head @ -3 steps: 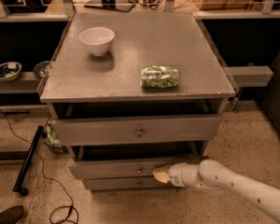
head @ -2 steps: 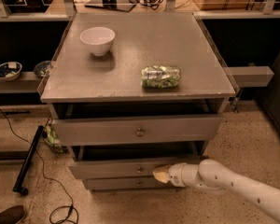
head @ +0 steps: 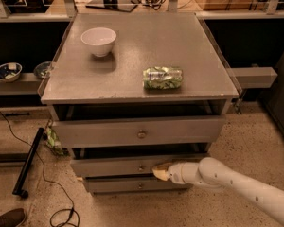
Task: Close middle drawer
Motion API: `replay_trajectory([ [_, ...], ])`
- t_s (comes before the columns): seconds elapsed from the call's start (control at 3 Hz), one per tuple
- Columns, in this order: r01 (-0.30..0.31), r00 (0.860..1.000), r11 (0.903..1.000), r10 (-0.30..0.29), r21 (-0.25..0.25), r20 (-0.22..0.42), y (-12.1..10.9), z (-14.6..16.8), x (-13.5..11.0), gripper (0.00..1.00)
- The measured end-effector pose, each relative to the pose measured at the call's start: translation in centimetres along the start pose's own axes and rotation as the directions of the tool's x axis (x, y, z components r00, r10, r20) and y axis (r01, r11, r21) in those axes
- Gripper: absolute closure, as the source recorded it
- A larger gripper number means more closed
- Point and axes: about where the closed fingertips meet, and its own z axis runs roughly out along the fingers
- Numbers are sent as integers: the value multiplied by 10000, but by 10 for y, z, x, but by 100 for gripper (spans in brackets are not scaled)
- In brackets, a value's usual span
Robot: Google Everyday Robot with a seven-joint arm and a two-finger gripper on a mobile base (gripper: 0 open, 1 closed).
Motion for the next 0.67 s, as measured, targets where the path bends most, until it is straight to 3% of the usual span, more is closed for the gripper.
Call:
replay_trajectory([
  [0.33,305,9994,9994,-302,-152,182,-3,14,-16,100],
  [0.67,305,9994,9994,-302,-152,182,0,14,-14,100],
])
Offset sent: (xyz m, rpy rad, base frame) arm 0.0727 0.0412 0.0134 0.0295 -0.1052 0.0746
